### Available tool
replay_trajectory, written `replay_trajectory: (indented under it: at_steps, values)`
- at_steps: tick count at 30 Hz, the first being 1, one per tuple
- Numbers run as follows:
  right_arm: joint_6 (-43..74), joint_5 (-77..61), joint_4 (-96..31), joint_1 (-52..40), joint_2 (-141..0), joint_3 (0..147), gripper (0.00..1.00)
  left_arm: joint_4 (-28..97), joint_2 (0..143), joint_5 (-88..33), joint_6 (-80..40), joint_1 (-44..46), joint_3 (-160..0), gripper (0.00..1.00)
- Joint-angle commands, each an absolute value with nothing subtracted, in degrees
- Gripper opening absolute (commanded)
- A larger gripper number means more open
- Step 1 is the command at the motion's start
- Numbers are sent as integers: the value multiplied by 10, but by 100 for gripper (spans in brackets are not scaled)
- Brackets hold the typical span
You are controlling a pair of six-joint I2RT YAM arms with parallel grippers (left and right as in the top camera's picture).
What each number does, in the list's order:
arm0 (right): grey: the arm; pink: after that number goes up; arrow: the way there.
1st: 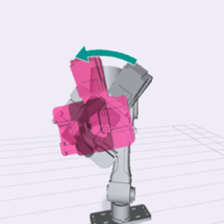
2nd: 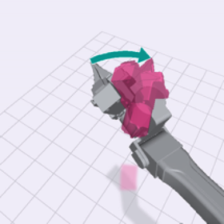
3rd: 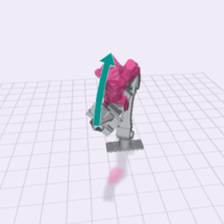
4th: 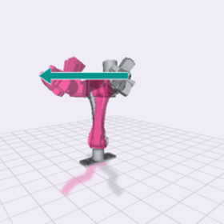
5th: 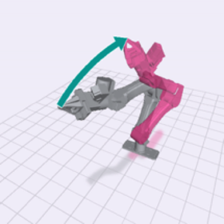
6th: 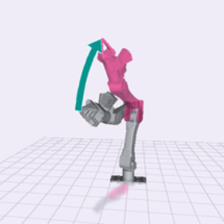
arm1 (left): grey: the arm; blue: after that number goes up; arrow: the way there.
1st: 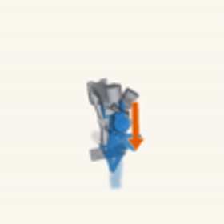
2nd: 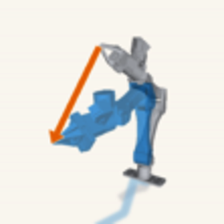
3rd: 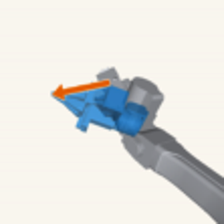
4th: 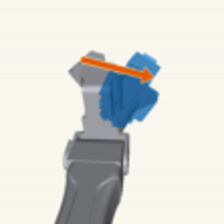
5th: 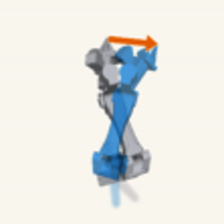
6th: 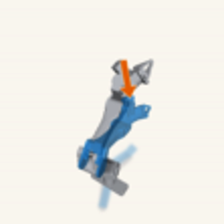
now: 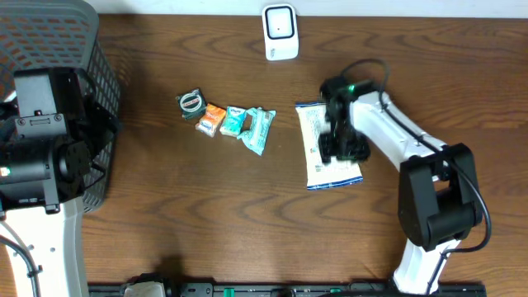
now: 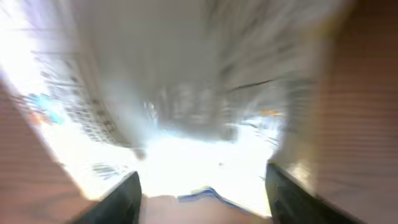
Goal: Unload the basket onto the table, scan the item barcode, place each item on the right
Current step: 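Lift the bag's top edge with the right gripper toward the scanner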
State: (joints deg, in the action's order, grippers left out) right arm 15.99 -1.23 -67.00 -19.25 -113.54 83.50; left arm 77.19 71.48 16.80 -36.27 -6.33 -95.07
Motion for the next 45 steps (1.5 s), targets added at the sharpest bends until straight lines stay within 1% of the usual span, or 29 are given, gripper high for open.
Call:
replay_trajectory:
  at_steps: [1,4,5,11,14,17,21,24,26,27,28,29,31,34,35,36,37,42,45]
  values:
    - [166,39,-679,-165,-1116,919,88,773,715,174,-372,-66,-948,98]
    - [149,36,-650,-139,-1116,934,97,773,715,174,-372,-66,-948,98]
    - [143,29,-641,-130,-1117,933,99,773,715,174,-372,-66,-948,98]
    - [89,-87,-615,-82,-1150,928,99,773,715,174,-372,-66,-948,98]
    - [63,-168,-610,-64,-1180,928,99,773,715,174,-372,-66,-948,98]
    - [32,-237,-611,-58,-1207,928,99,773,715,174,-372,-66,-948,98]
    - [26,-269,-611,-58,-1249,928,99,773,715,174,-372,-66,-948,98]
    - [-3,-320,-611,-58,-1279,928,98,773,715,174,-372,-66,-948,98]
    - [-14,-343,-611,-59,-1296,928,93,773,715,174,-372,-66,-948,98]
    - [-14,-349,-611,-60,-1309,927,85,773,715,174,-372,-66,-948,98]
    - [-14,-349,-611,-61,-1315,927,79,773,715,174,-372,-66,-948,98]
    - [-14,-349,-611,-62,-1327,927,66,773,715,173,-372,-66,-948,98]
    - [-14,-349,-611,-65,-1340,927,51,773,715,173,-372,-66,-948,98]
    - [-10,-350,-611,-65,-1347,927,25,773,715,174,-372,-66,-948,97]
    - [6,-352,-611,-65,-1344,928,13,773,715,174,-372,-66,-948,98]
    - [12,-352,-611,-64,-1341,929,4,773,715,174,-372,-66,-948,98]
    - [17,-358,-611,-63,-1335,930,1,773,715,174,-372,-66,-948,98]
    - [16,-432,-605,-53,-1264,940,1,773,715,174,-372,-66,-948,98]
    - [16,-477,-570,-53,-1184,941,1,773,715,174,-372,-66,-948,98]
